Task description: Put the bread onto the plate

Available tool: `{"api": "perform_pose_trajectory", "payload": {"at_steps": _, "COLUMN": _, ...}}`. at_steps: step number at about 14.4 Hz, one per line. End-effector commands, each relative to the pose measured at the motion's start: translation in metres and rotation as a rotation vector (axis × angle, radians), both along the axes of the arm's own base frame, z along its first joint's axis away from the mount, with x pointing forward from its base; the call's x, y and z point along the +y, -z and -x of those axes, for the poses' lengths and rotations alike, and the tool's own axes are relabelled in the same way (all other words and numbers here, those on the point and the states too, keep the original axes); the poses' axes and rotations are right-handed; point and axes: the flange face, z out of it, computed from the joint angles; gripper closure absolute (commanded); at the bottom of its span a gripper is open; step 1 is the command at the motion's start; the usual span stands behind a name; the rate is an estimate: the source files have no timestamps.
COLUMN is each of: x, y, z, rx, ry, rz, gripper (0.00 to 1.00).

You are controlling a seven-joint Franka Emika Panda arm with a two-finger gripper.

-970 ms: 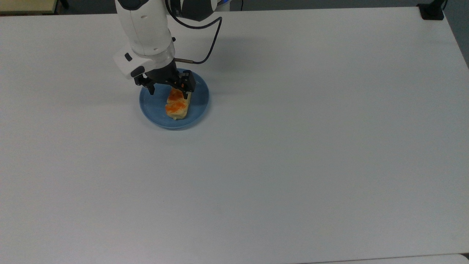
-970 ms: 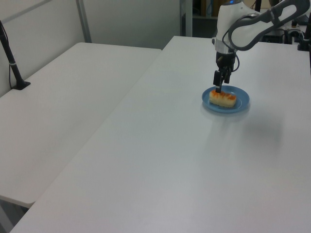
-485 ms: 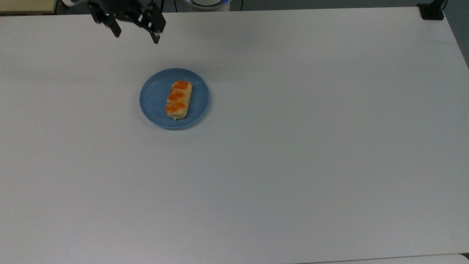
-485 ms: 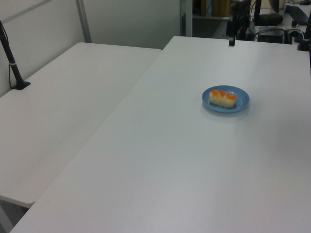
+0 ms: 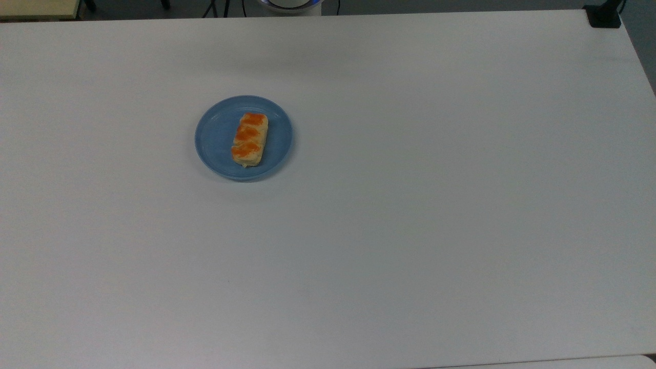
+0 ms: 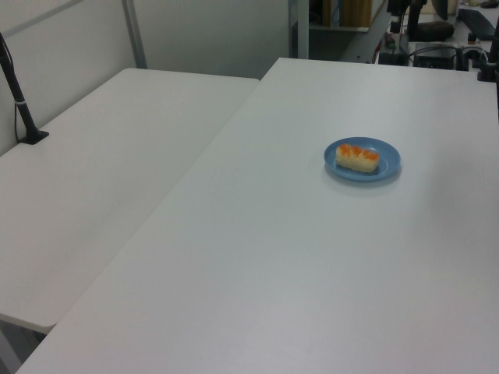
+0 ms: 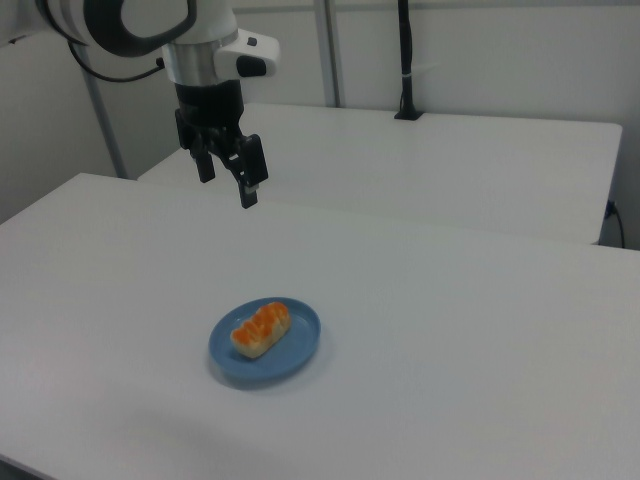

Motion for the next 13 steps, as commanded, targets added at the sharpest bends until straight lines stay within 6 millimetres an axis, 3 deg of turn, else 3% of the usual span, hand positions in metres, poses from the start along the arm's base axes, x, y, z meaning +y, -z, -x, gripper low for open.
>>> {"api": "perform_pose_trajectory", "payload": {"at_steps": 1, "x": 0.0014, "y": -0.0013, "z": -0.0028, "rx": -0.039, "ry": -0.065, "rz": 0.012, "gripper": 0.0}}
{"api": "perform_pose_trajectory", "payload": {"at_steps": 13, "x": -0.0037, "y": -0.0047, "z": -0.0073, "rx": -0.085, "ry": -0.33, "rz": 0.084, "gripper": 0.0}}
